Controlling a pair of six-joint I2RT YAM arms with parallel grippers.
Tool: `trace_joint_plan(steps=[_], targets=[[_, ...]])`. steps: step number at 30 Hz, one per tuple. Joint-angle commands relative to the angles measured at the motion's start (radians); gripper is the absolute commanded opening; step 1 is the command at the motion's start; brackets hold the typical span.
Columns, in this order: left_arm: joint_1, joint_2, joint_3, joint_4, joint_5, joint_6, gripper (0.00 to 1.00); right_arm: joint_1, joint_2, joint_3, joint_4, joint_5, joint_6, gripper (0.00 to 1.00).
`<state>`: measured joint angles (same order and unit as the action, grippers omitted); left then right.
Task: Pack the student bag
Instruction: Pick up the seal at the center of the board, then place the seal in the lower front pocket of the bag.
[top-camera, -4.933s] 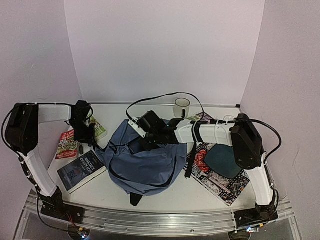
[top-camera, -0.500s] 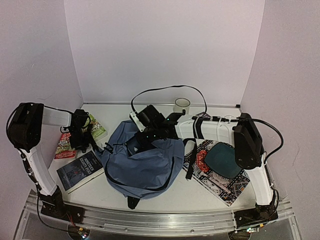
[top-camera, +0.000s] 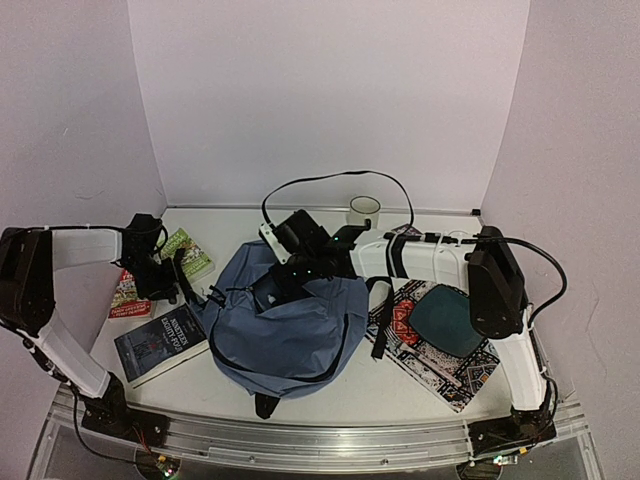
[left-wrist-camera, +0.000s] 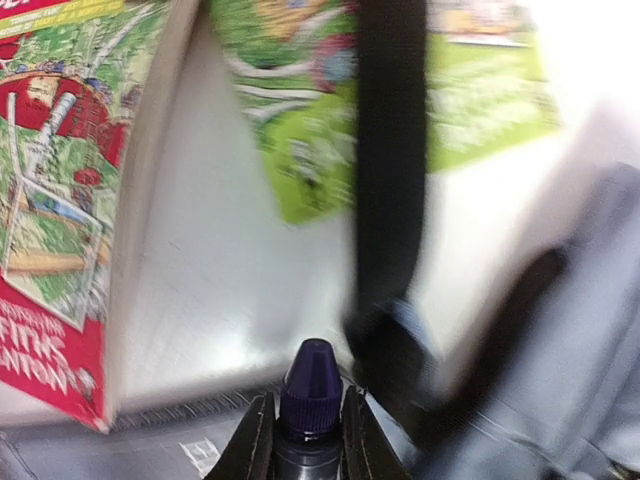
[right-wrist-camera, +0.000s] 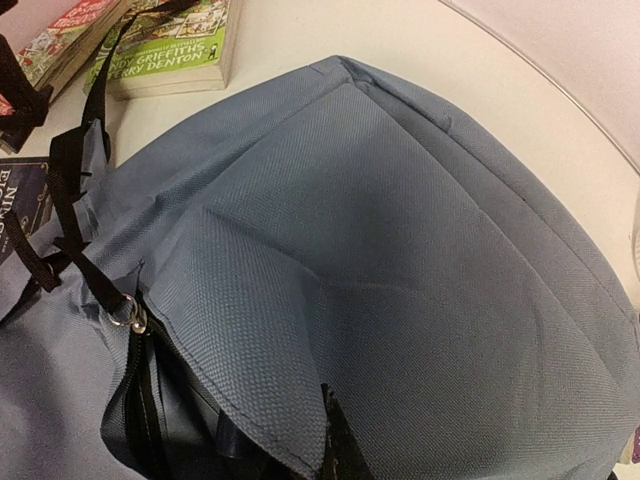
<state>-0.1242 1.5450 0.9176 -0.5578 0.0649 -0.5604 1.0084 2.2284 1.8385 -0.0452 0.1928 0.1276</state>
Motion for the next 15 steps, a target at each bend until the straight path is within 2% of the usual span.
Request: trace_joint_plan(steps=[1, 6, 11, 15], targets=[[-0.002, -0.126, -0.033, -0.013, 0.199, -0.074, 0.10, 0.010, -0.060, 0.023, 0.016, -0.020, 0.000, 0.00], [-0.057, -0.199, -0.069, 0.003, 0.384, -0.151, 0.11, 0.009, -0.061, 0.023, 0.016, -0.027, 0.003, 0.00], [-0.210, -0.253, -0.070, 0.050, 0.432, -0.233, 0.12, 0.009, -0.057, 0.025, 0.016, -0.035, 0.006, 0.00], [-0.278, -0.247, -0.104, 0.193, 0.489, -0.316, 0.12, 0.010, -0.053, 0.029, 0.015, -0.039, 0.010, 0.00]])
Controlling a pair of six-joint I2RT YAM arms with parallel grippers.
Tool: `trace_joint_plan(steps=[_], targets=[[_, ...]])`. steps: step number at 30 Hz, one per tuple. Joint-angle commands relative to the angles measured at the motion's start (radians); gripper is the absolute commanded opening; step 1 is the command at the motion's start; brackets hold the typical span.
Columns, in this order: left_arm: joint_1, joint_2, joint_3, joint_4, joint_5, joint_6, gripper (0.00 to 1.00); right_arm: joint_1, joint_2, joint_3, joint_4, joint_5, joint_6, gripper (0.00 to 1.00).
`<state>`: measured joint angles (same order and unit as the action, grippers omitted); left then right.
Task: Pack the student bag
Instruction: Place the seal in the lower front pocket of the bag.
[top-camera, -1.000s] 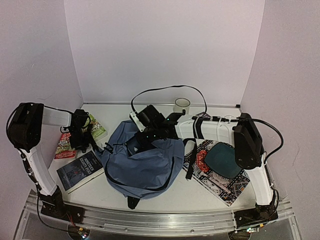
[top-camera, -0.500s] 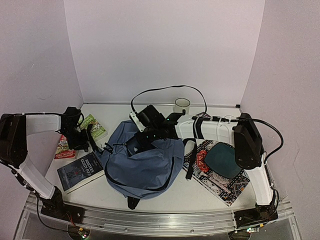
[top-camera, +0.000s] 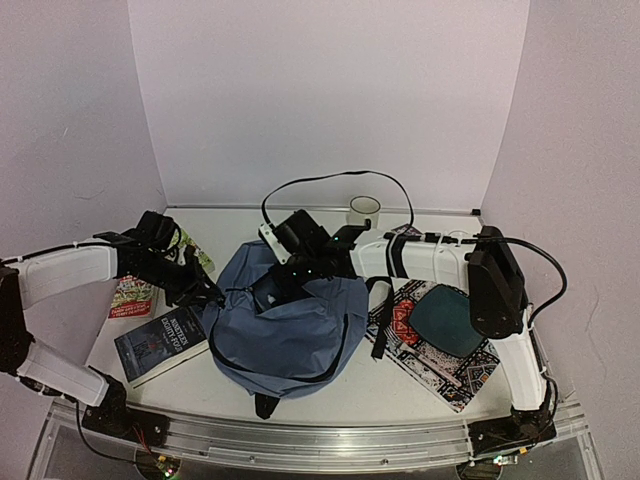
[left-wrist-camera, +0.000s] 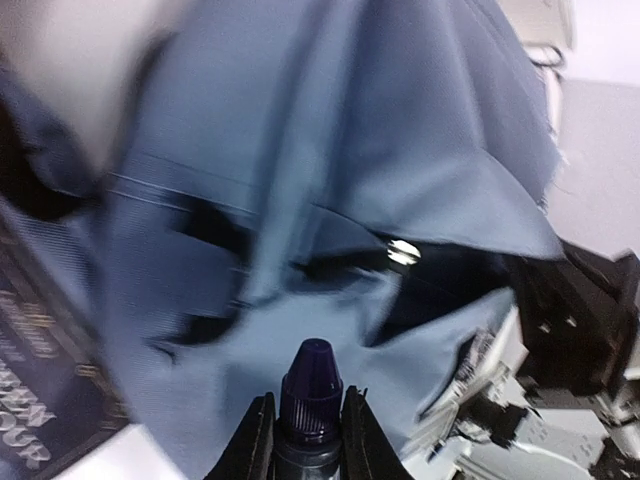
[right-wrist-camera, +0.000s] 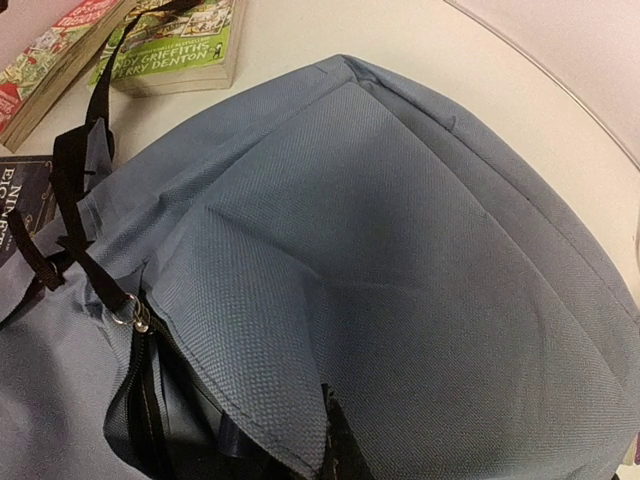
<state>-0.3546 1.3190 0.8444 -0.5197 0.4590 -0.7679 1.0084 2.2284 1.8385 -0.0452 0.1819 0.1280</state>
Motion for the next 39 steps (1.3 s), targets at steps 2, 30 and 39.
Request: trace_joint_plan(steps=[2, 30, 39], targets=[[-0.073, -0.003, -0.036, 0.222, 0.108, -0.149, 0.12, 0.010, -0.051, 0.031, 0.015, -0.031, 0.014, 0.00], [-0.216, 0.319, 0.091, 0.648, -0.070, -0.408, 0.39, 0.010, -0.021, 0.068, 0.019, -0.061, 0.058, 0.00], [-0.214, 0.197, 0.085, 0.456, -0.108, -0.262, 0.52, 0.008, -0.012, 0.061, 0.020, -0.041, 0.055, 0.00]])
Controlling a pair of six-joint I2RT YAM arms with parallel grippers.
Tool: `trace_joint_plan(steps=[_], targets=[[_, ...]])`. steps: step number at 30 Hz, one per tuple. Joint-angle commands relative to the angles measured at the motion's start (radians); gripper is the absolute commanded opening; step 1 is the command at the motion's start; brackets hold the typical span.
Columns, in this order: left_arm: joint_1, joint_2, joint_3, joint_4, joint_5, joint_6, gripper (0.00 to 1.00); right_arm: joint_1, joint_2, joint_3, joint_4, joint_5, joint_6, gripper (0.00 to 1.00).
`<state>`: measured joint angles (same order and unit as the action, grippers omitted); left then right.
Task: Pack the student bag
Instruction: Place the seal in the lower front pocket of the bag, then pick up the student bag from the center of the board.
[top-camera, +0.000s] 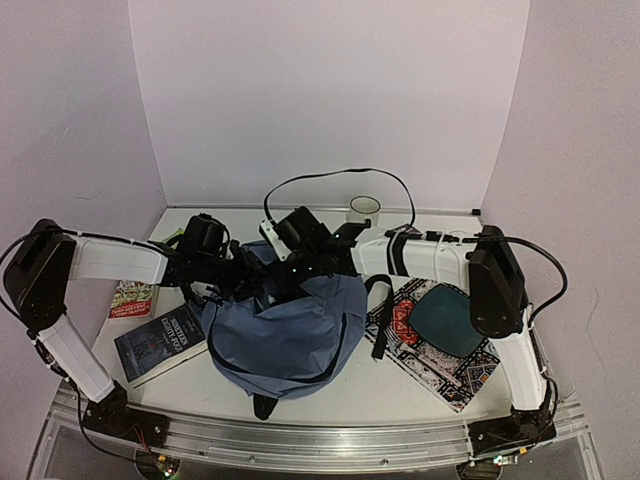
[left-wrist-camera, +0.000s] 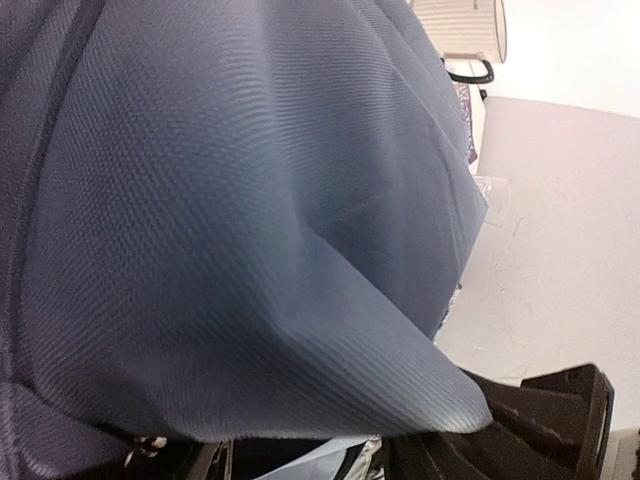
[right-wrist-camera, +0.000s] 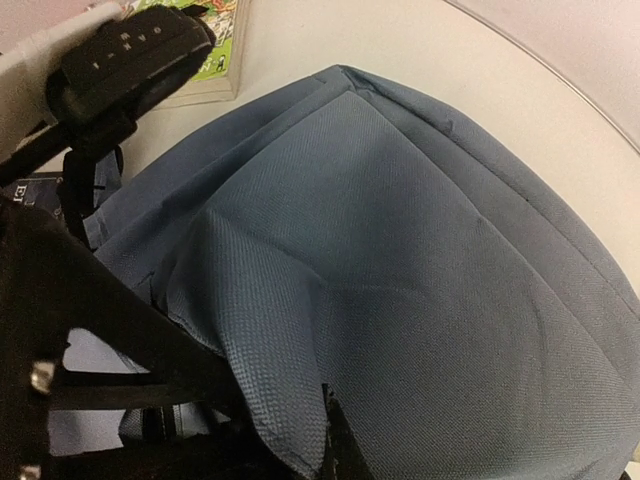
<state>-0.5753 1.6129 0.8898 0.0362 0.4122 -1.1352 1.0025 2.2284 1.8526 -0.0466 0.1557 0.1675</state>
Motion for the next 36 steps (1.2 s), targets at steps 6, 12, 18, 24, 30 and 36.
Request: trace_joint_plan(steps=[6, 12, 18, 24, 30, 36], targets=[[0.072, -0.194, 0.045, -0.343, -0.176, 0.271, 0.54, 0.008, -0.014, 0.017, 0.022, -0.008, 0.022, 0.00], [0.224, -0.213, 0.029, -0.463, -0.202, 0.389, 0.58, 0.007, -0.016, 0.010, 0.021, -0.017, 0.024, 0.00], [0.276, -0.068, 0.100, -0.498, -0.211, 0.500, 0.64, 0.008, -0.010, 0.009, 0.022, -0.035, 0.017, 0.00], [0.278, 0.107, 0.222, -0.500, -0.090, 0.551, 0.66, 0.008, -0.002, 0.008, 0.029, -0.049, 0.012, 0.00], [0.276, 0.172, 0.253, -0.489, 0.030, 0.572, 0.67, 0.007, 0.011, 0.014, 0.039, -0.065, 0.014, 0.00], [0.269, 0.182, 0.221, -0.461, 0.149, 0.573, 0.67, 0.008, 0.025, 0.023, 0.039, -0.068, 0.013, 0.00]])
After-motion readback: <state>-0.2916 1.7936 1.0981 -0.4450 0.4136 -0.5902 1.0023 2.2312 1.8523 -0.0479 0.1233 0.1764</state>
